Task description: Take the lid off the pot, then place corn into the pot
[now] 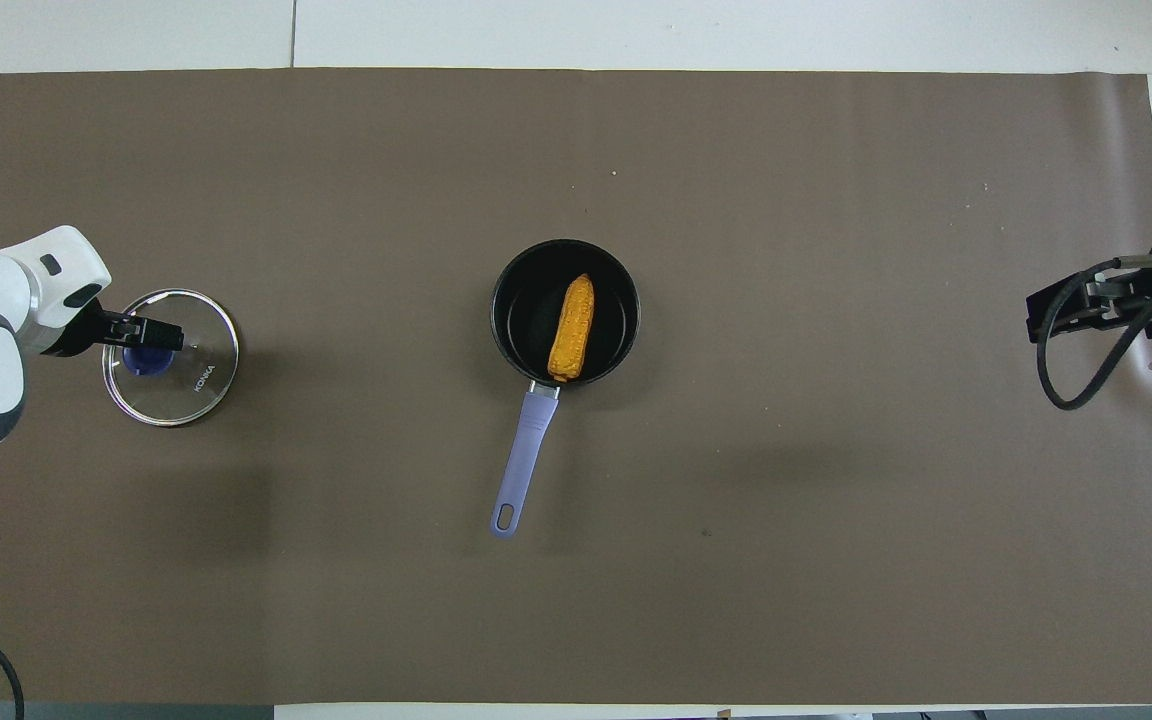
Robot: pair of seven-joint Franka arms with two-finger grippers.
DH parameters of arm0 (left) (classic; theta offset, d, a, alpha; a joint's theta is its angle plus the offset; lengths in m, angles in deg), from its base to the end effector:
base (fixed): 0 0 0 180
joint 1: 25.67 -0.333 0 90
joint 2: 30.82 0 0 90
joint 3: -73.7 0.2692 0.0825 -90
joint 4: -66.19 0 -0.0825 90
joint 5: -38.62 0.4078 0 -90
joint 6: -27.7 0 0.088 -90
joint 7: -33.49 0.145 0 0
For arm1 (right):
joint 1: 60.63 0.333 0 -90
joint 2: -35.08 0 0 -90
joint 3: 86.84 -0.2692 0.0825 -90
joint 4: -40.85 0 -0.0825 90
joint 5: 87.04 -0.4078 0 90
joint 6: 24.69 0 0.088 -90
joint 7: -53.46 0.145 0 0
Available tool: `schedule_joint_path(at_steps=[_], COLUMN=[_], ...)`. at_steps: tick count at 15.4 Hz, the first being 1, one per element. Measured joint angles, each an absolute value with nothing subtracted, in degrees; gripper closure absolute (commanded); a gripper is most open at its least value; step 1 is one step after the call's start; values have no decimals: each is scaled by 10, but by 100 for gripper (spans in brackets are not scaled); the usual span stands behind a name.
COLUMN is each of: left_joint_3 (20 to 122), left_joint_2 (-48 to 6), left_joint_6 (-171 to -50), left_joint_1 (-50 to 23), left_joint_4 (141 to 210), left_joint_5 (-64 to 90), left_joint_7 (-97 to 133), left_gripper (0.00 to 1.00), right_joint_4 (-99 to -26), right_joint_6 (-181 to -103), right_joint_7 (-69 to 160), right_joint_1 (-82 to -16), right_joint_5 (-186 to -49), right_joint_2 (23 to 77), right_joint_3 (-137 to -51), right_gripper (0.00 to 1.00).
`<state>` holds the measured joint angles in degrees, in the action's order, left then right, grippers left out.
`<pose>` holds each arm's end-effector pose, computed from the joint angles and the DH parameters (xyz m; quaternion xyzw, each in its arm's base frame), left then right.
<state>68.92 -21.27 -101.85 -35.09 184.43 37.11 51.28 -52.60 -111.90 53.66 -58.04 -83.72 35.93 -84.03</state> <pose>0.5895 0.0460 0.2582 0.9941 -0.1056 0.0186 0.0138 0.5687 -0.0107 0.4982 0.9977 -0.0033 -0.0618 0.0293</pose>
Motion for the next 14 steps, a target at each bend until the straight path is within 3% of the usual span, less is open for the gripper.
schedule_joint_path(at_steps=[8,14], left_joint_3=[682,687], left_joint_2=[-249,-336], left_joint_6=[-772,-646], left_joint_1=[-336,-315], left_joint_4=[1664,1650], left_joint_5=[380,383], left_joint_7=[435,407], left_gripper=[0,0], right_joint_4=[-525,-520], right_joint_6=[-1125,-1125], right_joint_7=[519,519], right_joint_1=[-601,-612], right_joint_5=[-851,-858], right_joint_2=[365,364], right_joint_3=[-837,-835], right_gripper=[0,0])
